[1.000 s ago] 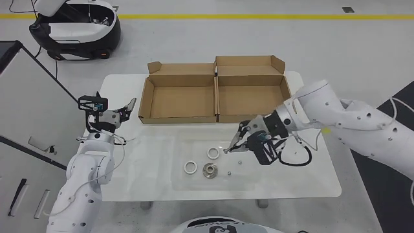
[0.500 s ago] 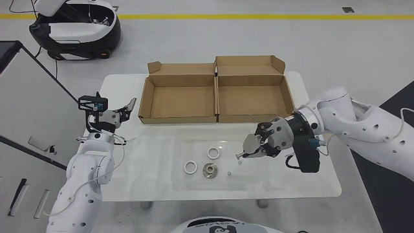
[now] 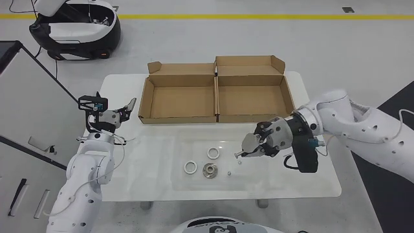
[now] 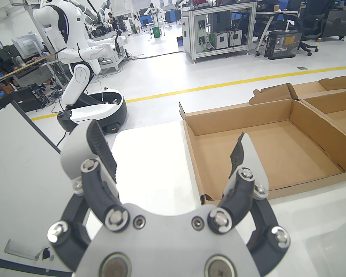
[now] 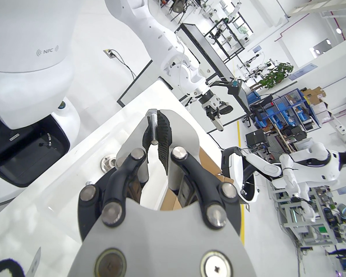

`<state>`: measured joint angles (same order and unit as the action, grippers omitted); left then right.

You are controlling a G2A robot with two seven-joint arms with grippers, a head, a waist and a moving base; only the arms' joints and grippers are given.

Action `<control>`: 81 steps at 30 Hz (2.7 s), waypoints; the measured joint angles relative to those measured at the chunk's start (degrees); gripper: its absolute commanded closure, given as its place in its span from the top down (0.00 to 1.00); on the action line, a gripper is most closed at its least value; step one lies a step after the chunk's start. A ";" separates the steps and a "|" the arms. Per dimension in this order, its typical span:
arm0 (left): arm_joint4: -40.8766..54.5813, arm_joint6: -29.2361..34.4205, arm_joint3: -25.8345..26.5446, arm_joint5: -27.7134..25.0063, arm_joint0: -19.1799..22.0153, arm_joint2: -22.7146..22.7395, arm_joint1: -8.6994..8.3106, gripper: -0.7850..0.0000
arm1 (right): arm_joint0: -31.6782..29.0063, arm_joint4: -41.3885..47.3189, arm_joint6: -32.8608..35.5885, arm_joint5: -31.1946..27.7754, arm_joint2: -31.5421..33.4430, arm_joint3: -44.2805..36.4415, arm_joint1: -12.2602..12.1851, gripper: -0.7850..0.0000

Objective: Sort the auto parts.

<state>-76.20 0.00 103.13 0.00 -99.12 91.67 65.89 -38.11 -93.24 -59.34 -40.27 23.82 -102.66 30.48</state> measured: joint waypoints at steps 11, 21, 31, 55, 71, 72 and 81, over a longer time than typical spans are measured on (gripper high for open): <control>0.00 0.00 0.00 0.00 0.00 0.00 0.00 1.00 | 1.72 0.62 -5.02 1.35 0.60 -0.10 4.24 0.00; 0.00 0.00 0.00 0.00 0.00 0.00 0.00 1.00 | 5.02 4.40 -11.58 6.86 -0.29 1.51 9.57 0.00; 0.00 0.00 0.00 0.00 0.00 0.00 0.00 1.00 | 7.60 12.32 -18.70 13.96 -0.91 0.52 12.54 0.00; 0.00 0.00 0.00 0.00 0.00 0.00 0.00 1.00 | 14.57 29.62 -25.20 20.49 -4.96 -2.54 17.89 0.00; 0.00 0.00 0.00 0.00 0.00 0.00 0.00 1.00 | 10.77 31.48 -25.10 20.39 -0.47 -6.41 19.63 0.00; 0.00 0.00 0.00 0.00 0.00 0.00 0.00 1.00 | 10.28 31.71 -25.21 20.47 -0.02 -6.80 19.99 0.00; 0.00 0.00 0.00 0.00 0.00 0.00 0.00 1.00 | 8.15 29.21 -16.68 19.17 3.12 -5.10 21.87 0.00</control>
<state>-76.20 0.00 103.13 0.00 -99.12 91.67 65.89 -29.96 -64.03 -76.02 -21.09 26.94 -107.77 52.35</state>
